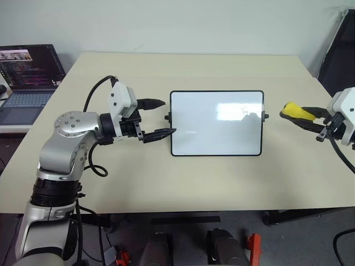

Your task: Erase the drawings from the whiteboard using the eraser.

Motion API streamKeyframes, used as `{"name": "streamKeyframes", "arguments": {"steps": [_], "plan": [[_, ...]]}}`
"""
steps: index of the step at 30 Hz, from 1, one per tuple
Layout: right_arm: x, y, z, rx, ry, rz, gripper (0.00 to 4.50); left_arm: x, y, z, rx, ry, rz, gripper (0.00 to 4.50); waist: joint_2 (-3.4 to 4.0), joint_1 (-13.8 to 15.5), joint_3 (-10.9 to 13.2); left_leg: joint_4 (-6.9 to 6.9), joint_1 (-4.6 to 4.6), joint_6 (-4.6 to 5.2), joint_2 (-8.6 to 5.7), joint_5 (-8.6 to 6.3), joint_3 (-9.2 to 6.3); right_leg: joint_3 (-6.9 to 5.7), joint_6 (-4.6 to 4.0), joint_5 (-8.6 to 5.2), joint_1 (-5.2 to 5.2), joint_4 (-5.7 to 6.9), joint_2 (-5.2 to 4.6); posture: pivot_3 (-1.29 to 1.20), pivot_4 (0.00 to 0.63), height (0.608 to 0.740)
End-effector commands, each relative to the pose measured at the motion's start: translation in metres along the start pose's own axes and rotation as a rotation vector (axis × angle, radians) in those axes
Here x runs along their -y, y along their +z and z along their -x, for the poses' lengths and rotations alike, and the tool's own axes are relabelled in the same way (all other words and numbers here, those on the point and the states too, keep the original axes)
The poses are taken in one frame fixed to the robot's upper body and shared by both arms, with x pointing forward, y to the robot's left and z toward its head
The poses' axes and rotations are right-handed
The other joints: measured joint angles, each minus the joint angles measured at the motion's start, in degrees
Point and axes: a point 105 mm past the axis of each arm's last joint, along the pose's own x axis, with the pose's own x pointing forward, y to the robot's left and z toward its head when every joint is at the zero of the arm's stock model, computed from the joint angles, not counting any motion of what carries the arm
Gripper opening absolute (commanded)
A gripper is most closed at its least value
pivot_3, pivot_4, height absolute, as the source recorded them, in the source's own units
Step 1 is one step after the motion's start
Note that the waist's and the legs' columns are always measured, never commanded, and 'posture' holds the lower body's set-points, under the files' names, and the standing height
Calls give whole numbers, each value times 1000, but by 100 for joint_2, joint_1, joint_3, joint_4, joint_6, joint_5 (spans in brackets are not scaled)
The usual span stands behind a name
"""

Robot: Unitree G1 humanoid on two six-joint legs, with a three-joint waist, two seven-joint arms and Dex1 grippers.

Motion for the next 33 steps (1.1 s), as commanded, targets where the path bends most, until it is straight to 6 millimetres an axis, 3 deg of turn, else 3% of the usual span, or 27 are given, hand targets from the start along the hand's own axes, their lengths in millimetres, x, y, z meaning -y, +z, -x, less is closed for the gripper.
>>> {"name": "streamKeyframes", "arguments": {"steps": [1, 8, 17, 24, 26, 33], "plan": [[8, 13, 3, 31, -29, 41, 1009, -2, 14, 3, 20, 4, -63, 4500, 0, 5, 0, 0, 0, 0, 0, 0, 0, 0, 0, 0, 0, 0, 0, 0, 150, 740], [-8, 1, -5, -21, 59, 11, 1009, 1, 12, 0, 23, -3, -55, 4500, 1, 11, 0, 1, 0, 0, 0, 0, -1, -1, 0, 0, 2, -1, 0, 0, 150, 740], [-16, -20, 2, -123, 79, -4, 1008, 2, 9, 0, 17, -6, -47, 4500, 1, 15, 1, 2, 1, 0, 0, 0, -2, -1, 0, 1, 4, -2, -1, 0, 150, 740], [-14, -16, -1, -107, 64, 8, 1008, 3, 9, -2, 23, -15, -42, 4500, 1, 17, 1, 6, 3, 0, 0, 0, -1, 0, 0, 1, 6, 1, -1, 0, 150, 740], [-9, -6, -5, -50, 34, 16, 1008, 4, 9, -2, 23, -18, -42, 4500, 1, 11, 1, 6, 4, 0, 0, 0, -1, 0, 0, 1, 6, 2, -1, 0, 150, 740], [-18, 23, -39, 168, -19, -46, 1008, 5, 8, -6, 28, -30, -37, 4500, 1, -2, 1, 8, 14, -1, 0, 0, 0, 3, 0, 1, 8, 20, 1, 0, 150, 740]]}}
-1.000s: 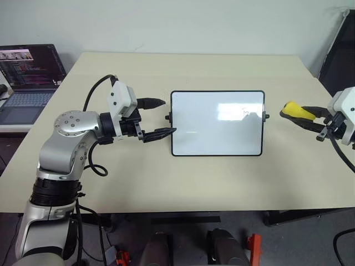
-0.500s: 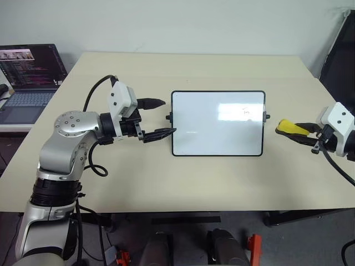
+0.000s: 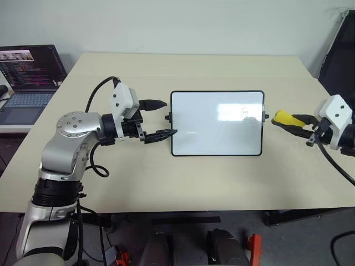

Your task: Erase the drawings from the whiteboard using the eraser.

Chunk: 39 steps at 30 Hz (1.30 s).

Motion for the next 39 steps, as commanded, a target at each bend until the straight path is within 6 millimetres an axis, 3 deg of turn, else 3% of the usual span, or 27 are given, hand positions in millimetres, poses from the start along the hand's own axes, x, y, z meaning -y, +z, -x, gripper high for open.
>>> {"name": "streamKeyframes", "arguments": {"steps": [1, 7, 13, 19, 22, 25, 29, 31, 34, 39], "plan": [[10, 23, -18, 150, -127, 5, 1008, 2, 11, -2, 30, -15, -47, 4500, 1, 2, 0, 2, 0, 0, 0, 0, 0, 1, 0, 0, 0, 4, 0, 0, 150, 740], [20, 15, -60, 224, -354, -91, 1008, 10, 11, -8, 44, -42, -32, 4500, 1, 6, 0, 3, 5, -1, -2, 1, 0, 1, -2, 0, 0, 16, -1, 0, 150, 740], [20, 0, -85, 185, -405, -117, 1007, 14, 6, -10, 32, -57, -23, 4500, 1, 12, 1, 1, 4, -1, -3, 1, 2, 3, -3, 0, -2, 17, -3, 0, 150, 740], [5, -47, -102, 60, -347, -172, 1007, 15, 7, -6, 34, -50, -23, 4500, 0, -5, -1, 2, 11, -1, -2, 1, 1, 3, -5, 0, 3, 20, -2, 0, 150, 740], [-11, -60, -109, 6, -284, -164, 1007, 14, 9, -4, 40, -43, -22, 4500, -3, -28, -6, 4, 22, -1, -2, 1, 1, 4, -5, 0, 11, 27, -2, 0, 150, 740], [-43, -68, -118, -34, -144, -166, 1007, 14, 9, -3, 41, -39, -21, 4500, -20, -64, -24, 5, 31, -1, -2, 1, 0, 4, -6, 0, 15, 38, 0, 0, 150, 740], [-96, -62, -124, -35, 103, -163, 1007, 14, 8, -2, 40, -35, -21, 4500, -35, -169, -40, 6, 58, 0, 3, 2, 1, 11, -6, -2, 39, 38, 8, 0, 150, 740], [-109, -57, -124, -27, 151, -172, 1007, 13, 8, -2, 39, -32, -22, 4500, -35, -218, -40, 2, 114, 0, 8, 2, 2, 13, -7, -9, 91, 34, 14, 0, 150, 740], [-98, -55, -124, -24, 80, -162, 1007, 13, 8, -3, 37, -31, -23, 4500, -33, -245, -38, 3, 141, 2, 10, 4, -2, 14, -3, -27, 113, 37, 17, 0, 150, 740], [-43, -63, -116, -54, -192, -136, 1006, 13, 8, -4, 37, -35, -22, 4500, -33, -244, -38, 8, 138, 11, 6, 14, 1, 23, -18, -17, 112, 32, 16, 0, 150, 740]]}}
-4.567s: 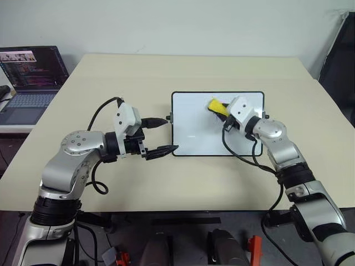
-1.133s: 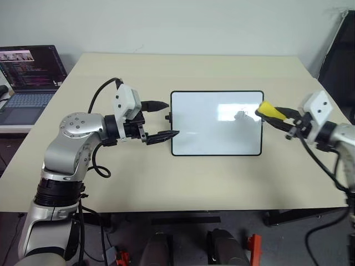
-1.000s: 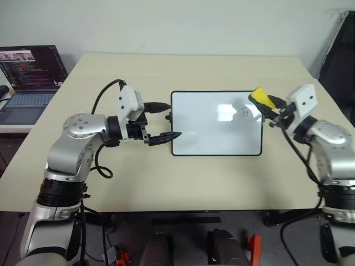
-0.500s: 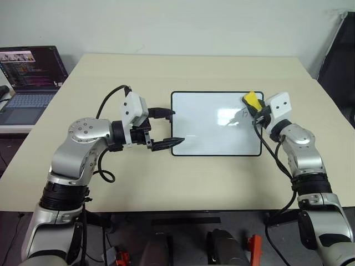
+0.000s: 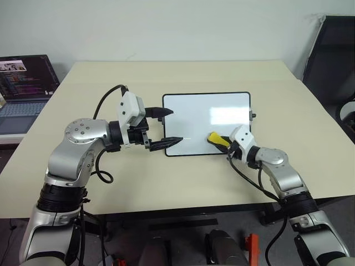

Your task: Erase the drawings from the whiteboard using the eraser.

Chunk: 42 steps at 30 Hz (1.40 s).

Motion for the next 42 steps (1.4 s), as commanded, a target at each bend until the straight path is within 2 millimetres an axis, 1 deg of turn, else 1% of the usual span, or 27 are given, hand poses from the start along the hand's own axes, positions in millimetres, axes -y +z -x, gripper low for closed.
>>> {"name": "streamKeyframes", "arguments": {"steps": [1, 3, 4, 6, 8, 10, 14, 16, 18, 19, 20, 21, 22, 23, 24, 25, 26, 27, 28, 29, 31, 32, 33, 35, 36, 40, 42], "plan": [[57, -19, 17, -105, -269, 14, 1006, -2, 12, 1, 21, 5, -48, 4500, 0, 2, 0, 1, 0, 0, 0, 1, 1, 2, 1, 1, 0, -1, 0, 0, 150, 740], [73, -24, 22, -138, -344, 21, 1006, -2, 12, 0, 22, 4, -49, 4500, -2, 2, -1, 1, 0, 1, -2, 2, 1, 3, 1, 2, 0, -2, -1, 0, 150, 740], [83, -28, 26, -153, -408, -28, 1006, -2, 12, 0, 22, 3, -48, 4500, -3, 3, -2, 0, 0, 1, -2, 2, 1, 3, 1, 2, 0, -3, -1, 0, 150, 740], [92, -35, 30, -176, -466, -87, 1006, -3, 12, -1, 23, 3, -47, 4500, -6, 6, -4, -1, -1, 1, -1, 2, 0, 2, 0, 1, 1, -4, -1, 0, 150, 740], [89, -40, 30, -209, -458, -74, 1005, -2, 12, -2, 25, 2, -45, 4500, -16, 7, -10, -1, -3, 1, -2, 2, 1, 4, 1, 2, 1, -7, -1, 0, 150, 740], [82, -43, 27, -221, -434, -79, 1005, -3, 13, -2, 27, 1, -46, 4500, -26, 7, -17, -2, -3, 1, -1, 2, 1, 4, 1, 2, 1, -9, -1, 0, 150, 740], [71, -39, 22, -199, -380, -73, 1005, -4, 14, -2, 29, 0, -47, 4500, -36, 5, -23, -1, -1, 1, -1, 2, 0, 4, 3, 3, 6, -12, -1, 0, 150, 740], [57, -30, 16, -156, -301, -59, 1005, -4, 14, -2, 28, -2, -48, 4500, -36, 7, -23, -2, -1, 1, -1, 2, 0, 4, 2, 3, 6, -14, -1, 0, 150, 740], [50, -22, 15, -119, -261, -53, 1004, -4, 14, -3, 27, -4, -49, 4500, -36, -8, -23, -6, -2, 1, 0, 2, -1, 3, 1, 2, 5, -19, -1, 0, 150, 740], [48, -9, 18, -52, -229, -63, 1004, -3, 14, -4, 29, -9, -49, 4500, -35, -26, -22, -8, -3, 1, 2, 2, 1, 5, 1, 2, 3, -20, 0, 0, 150, 740], [48, 13, 24, 52, -193, -79, 1004, -2, 15, -6, 32, -17, -48, 4500, -33, -27, -21, -10, -5, 1, 2, 1, 3, 6, 1, 1, -1, -21, 0, 0, 150, 740], [47, 28, 31, 125, -166, -86, 1004, -1, 15, -7, 35, -22, -47, 4500, -27, -23, -16, -12, -10, 1, 2, 1, 2, 5, 2, 2, -4, -21, 0, 0, 150, 740], [52, 48, 43, 202, -152, -130, 1004, 1, 15, -9, 39, -30, -43, 4500, -17, -23, -8, -15, -18, 2, 3, 1, 0, 1, 12, 7, -11, -22, 0, 0, 150, 740], [57, 63, 55, 253, -144, -155, 1004, 2, 15, -10, 45, -36, -36, 4500, 17, -13, 21, -15, -24, 2, 3, 1, -1, -1, 22, 11, -16, -21, 0, 0, 150, 740], [65, 75, 69, 287, -155, -166, 1004, 4, 14, -12, 51, -42, -24, 4500, 35, -9, 32, -15, -44, 2, 1, 1, -2, -2, 34, 15, -28, -23, -2, 0, 150, 740], [73, 83, 82, 306, -176, -172, 1004, 5, 12, -14, 52, -49, -15, 4500, 52, 8, 40, -14, -60, 1, -1, 1, 1, 3, 36, 17, -46, -21, -5, 0, 150, 740], [77, 86, 90, 311, -193, -173, 1004, 6, 10, -15, 52, -53, -10, 4500, 60, 46, 44, -12, -101, 2, -7, 1, 1, 2, 33, 23, -87, -16, -10, 0, 150, 740], [93, 82, 103, 286, -273, -170, 1004, 10, 8, -18, 54, -69, -1, 4500, 60, 87, 44, -8, -133, 1, -9, 1, 0, 1, 24, 30, -119, -9, -11, 0, 150, 740], [107, 75, 115, 252, -350, -175, 1004, 13, 7, -21, 63, -83, 10, 4500, 59, 127, 44, -9, -137, 1, -7, 1, -2, -5, 22, 31, -122, -14, -10, 0, 150, 740], [117, 70, 124, 229, -401, -178, 1004, 15, 7, -23, 69, -92, 17, 4500, 59, 155, 44, -9, -135, 2, -7, 0, -2, -10, 18, 30, -119, -15, -10, 0, 150, 740], [155, 27, 156, 22, -652, -182, 1004, 23, 7, -35, 101, -122, 30, 4500, 59, 181, 44, -17, -137, 1, -7, -5, -1, -13, 16, 25, -118, -27, -10, 0, 150, 740], [166, 12, 169, -54, -731, -180, 1003, 25, 8, -38, 113, -129, 34, 4500, 58, 223, 44, -17, -137, 0, -8, -7, 1, -12, 17, 22, -116, -29, -12, 0, 150, 740], [172, -1, 180, -118, -775, -182, 1003, 27, 8, -43, 127, -129, 39, 4500, 57, 257, 45, -17, -138, -1, -11, -8, 4, -12, 18, 21, -114, -37, -17, 0, 150, 740], [176, -27, 192, -222, -813, -239, 1003, 27, 8, -48, 140, -133, 45, 4500, 58, 277, 44, -20, -146, 0, -13, -9, 5, -13, 20, 22, -114, -56, -20, 0, 150, 740], [174, -38, 194, -256, -809, -274, 1003, 26, 8, -49, 144, -134, 48, 4500, 58, 274, 44, -21, -147, 1, -13, -9, 7, -12, 22, 24, -114, -63, -20, 0, 150, 740], [166, -64, 188, -340, -751, -351, 1003, 28, 6, -49, 137, -170, 44, 4500, 63, 159, 46, -24, -144, 13, -12, -16, 14, 0, 23, 25, -115, -68, -17, 0, 150, 740], [163, -74, 187, -367, -720, -358, 1003, 30, 6, -49, 136, -177, 43, 4500, 63, 130, 46, -25, -143, 14, -12, -17, 13, 0, 23, 25, -114, -68, -15, 0, 150, 740]]}}
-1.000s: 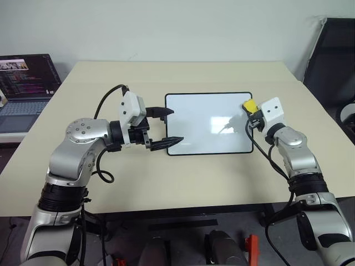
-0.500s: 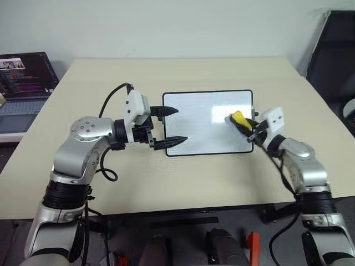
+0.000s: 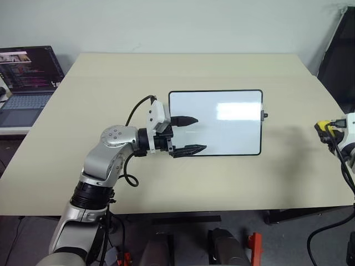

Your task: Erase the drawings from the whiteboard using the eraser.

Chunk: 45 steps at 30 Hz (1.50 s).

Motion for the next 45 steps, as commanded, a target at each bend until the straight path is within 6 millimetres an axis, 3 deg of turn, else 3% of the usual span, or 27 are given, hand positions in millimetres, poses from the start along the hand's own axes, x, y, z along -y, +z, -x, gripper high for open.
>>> {"name": "streamKeyframes", "arguments": {"steps": [1, 11, 16, 21, 23, 26, 28, 30, 34, 39, 45], "plan": [[2, 4, -2, 1, 30, 39, 1003, 2, 8, -2, 18, -23, -48, 4500, 1, -18, 0, 0, 3, 0, 0, 0, 1, 1, 0, 0, 2, 0, 0, 0, 150, 740], [-4, -11, -7, -34, 122, -12, 1003, 2, 9, 2, 10, -10, -54, 4500, 1, -14, 0, 3, 3, 0, -1, 0, -1, -1, 5, 2, 7, -3, 0, 0, 150, 740], [5, -13, -9, -43, 77, -24, 2658, 1, 11, 6, 7, 2, -64, 4500, 2, -17, 0, 4, 3, 0, -1, 0, 0, 0, 5, 3, 7, -3, 0, 0, 150, 740], [0, 13, -2, 35, 130, 17, 4491, -15, 11, 18, 2, 110, -90, 4500, 2, -10, 0, 4, 2, 0, -1, 0, -1, -1, 5, 3, 7, -3, -1, 0, 150, 740], [-4, 33, 3, 107, 149, 57, 4491, -34, 12, 35, 5, 250, -116, 4500, 5, -23, 1, 4, 3, 0, -1, 0, 1, 2, 5, 3, 7, -2, -1, 0, 150, 740], [-21, 60, 10, 257, 194, 82, 4491, -67, 7, 77, -6, 506, -130, 4500, 6, -41, 0, 4, 9, 0, 2, 0, -2, 2, 5, 3, 7, 2, 4, 0, 150, 740], [-38, 65, 8, 327, 224, 47, 4491, -83, 2, 105, 15, 673, -107, 4500, 7, -44, -1, 3, 11, 0, 4, 0, -5, 2, 5, 3, 7, 3, 6, 0, 150, 740], [-57, 58, 3, 347, 268, 32, 4491, -91, -8, 119, 28, 767, -40, 4500, 5, -29, -2, 6, 11, 0, 5, 0, -7, 0, 4, 3, 11, 2, 7, 0, 150, 740], [-77, 45, -8, 368, 300, -36, 4491, -83, -33, 118, -31, 758, -5, 4500, 6, 47, -1, 9, 2, -2, -1, -1, -3, -5, 12, 8, 12, -6, -8, 0, 150, 740], [-97, 36, -17, 380, 333, -44, 4491, -89, -68, 130, -109, 904, -7, 4500, 6, 132, -1, 10, -2, -4, -5, -1, -5, -13, 14, 11, 10, -7, -15, 0, 150, 740], [-114, 20, -24, 353, 348, -50, 4491, -86, -96, 117, -97, 943, 44, 4500, 6, 123, -2, 10, 0, -5, -5, -1, -3, -11, 13, 12, 10, -3, -15, 0, 150, 740]]}}
